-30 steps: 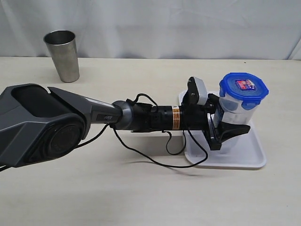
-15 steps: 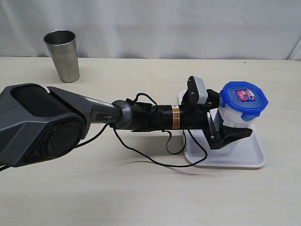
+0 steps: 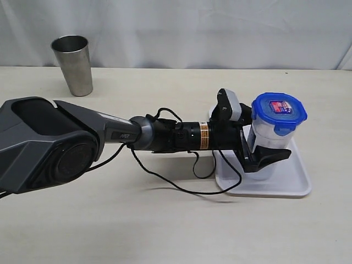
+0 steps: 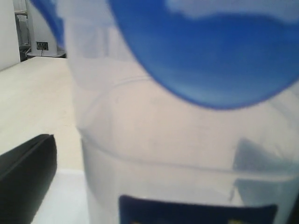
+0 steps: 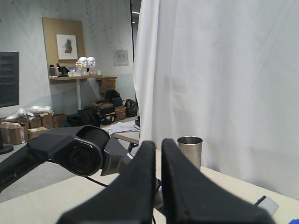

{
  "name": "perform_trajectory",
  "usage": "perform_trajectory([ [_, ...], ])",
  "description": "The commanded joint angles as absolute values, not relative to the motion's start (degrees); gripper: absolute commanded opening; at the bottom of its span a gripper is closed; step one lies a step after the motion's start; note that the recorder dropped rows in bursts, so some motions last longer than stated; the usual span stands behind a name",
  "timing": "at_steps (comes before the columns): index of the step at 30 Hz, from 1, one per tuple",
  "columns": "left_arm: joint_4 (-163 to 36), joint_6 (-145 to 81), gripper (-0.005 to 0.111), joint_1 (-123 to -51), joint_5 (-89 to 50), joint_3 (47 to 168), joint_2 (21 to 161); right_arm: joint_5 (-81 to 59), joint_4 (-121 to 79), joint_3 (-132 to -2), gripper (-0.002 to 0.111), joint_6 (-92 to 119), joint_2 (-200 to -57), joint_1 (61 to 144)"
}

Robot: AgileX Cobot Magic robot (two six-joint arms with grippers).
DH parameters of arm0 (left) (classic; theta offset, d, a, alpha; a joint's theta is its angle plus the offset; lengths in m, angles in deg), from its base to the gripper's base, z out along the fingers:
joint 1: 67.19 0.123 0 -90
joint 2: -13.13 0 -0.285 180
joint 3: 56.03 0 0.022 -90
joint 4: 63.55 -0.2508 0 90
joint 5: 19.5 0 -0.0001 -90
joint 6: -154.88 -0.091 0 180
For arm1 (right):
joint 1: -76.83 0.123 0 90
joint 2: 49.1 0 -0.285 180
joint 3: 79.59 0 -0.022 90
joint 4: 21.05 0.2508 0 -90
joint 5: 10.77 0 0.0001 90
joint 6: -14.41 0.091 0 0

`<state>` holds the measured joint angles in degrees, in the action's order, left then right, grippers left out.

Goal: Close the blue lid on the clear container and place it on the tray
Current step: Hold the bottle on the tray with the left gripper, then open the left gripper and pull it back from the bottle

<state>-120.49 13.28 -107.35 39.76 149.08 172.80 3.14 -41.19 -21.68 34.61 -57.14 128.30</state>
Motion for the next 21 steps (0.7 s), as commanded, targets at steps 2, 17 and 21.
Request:
perform_trajectory([
  [2, -120.0, 13.2, 0.096, -106.3, 43.3, 149.6, 172.4, 2.8, -41.2, -21.4, 0.005, 34.8, -57.1, 128.3],
  [17, -123.7, 14.3, 0.096, -103.9, 46.1, 149.6, 172.4, 2.8, -41.2, -21.4, 0.005, 34.8, -57.1, 128.3],
  [21, -127.3, 14.4, 0.096, -102.8, 48.7, 149.6, 172.4, 2.8, -41.2, -21.4, 0.005, 34.8, -57.1, 128.3],
])
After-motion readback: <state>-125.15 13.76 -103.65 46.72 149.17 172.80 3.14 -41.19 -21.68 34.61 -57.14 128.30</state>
